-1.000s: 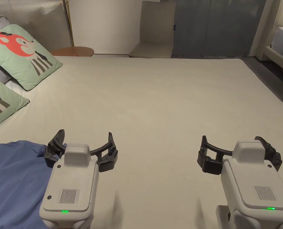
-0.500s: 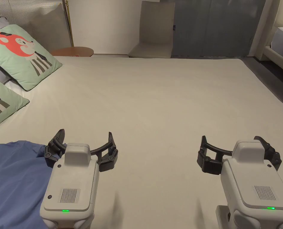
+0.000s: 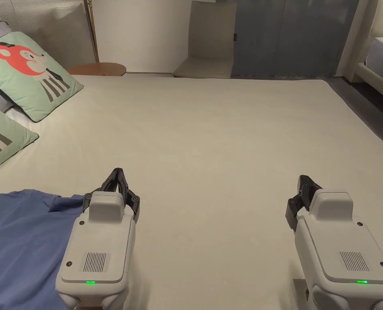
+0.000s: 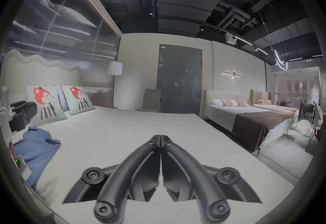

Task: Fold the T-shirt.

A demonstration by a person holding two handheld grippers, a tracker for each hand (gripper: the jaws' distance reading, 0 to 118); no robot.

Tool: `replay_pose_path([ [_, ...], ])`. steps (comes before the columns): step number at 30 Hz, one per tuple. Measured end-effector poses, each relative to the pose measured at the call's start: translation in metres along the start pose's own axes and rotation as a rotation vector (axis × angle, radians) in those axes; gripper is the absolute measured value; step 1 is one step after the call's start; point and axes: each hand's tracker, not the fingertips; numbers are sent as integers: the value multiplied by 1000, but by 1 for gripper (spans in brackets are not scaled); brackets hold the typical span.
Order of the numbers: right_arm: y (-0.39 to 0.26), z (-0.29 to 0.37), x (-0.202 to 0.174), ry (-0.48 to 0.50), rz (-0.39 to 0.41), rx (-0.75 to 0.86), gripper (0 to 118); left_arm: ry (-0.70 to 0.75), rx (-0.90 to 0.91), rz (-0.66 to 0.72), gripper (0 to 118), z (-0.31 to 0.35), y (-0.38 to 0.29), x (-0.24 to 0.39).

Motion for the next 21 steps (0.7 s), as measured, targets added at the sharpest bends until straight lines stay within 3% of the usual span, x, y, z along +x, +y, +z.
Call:
replay_pose_path([
  [4, 2, -3, -6, 24, -14, -5, 0, 22, -6, -4, 0, 1, 1, -10],
  [9, 7, -16, -40, 109, -31, -3, 0, 100, -10, -22, 0, 12, 3, -48],
  [21, 21, -33, -209, 493, -34, 21, 0, 457, -56, -97, 0, 89, 4, -197],
])
